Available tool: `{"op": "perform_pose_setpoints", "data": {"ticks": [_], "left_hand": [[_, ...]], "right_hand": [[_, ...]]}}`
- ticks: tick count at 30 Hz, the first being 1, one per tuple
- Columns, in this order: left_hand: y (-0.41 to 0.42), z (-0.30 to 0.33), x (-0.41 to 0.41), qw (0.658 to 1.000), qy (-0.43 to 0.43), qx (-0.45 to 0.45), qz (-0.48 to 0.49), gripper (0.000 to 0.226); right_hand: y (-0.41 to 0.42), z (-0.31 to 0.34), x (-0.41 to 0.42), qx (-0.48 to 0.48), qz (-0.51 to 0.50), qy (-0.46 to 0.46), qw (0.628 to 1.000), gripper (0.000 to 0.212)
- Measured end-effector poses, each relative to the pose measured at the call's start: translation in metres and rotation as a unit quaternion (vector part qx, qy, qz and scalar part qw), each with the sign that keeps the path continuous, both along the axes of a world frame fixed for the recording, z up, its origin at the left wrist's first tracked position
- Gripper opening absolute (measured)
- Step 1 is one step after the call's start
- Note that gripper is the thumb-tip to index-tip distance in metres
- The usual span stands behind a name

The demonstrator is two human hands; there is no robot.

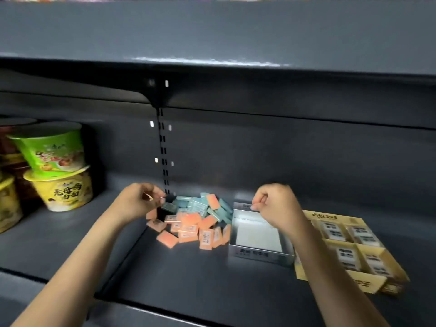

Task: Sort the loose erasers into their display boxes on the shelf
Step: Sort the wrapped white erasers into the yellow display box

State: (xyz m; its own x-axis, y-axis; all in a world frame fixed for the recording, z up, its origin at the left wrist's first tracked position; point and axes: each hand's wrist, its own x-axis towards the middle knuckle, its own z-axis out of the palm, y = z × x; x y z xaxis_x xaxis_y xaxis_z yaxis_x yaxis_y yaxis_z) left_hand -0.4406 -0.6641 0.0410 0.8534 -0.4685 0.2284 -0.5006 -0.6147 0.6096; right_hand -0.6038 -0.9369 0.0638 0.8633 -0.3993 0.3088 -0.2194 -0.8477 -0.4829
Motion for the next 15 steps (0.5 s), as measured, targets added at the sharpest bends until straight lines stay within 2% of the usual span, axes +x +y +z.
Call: {"op": "perform_pose_setpoints", "data": {"ticks": [8, 11, 15], "left_hand": [[0.063, -0.01, 0.05, 0.999, -0.018, 0.025, 0.032, 0.01], [0.069, -0.016, 0.066, 0.999, -0.019, 0.044, 0.025, 0.019], [0.07, -0.027, 0.082, 0.999, 0.001, 0.05, 0.002, 0.023]], "right_hand": [[0.083, -0.017, 0.092, 0.001, 0.075, 0.017, 0.997, 0.014], [0.11, -0.023, 0.123, 0.016, 0.098, 0.027, 0.995, 0.019], [0.143, -0.037, 0.158, 0.03, 0.116, 0.046, 0.992, 0.015]]}}
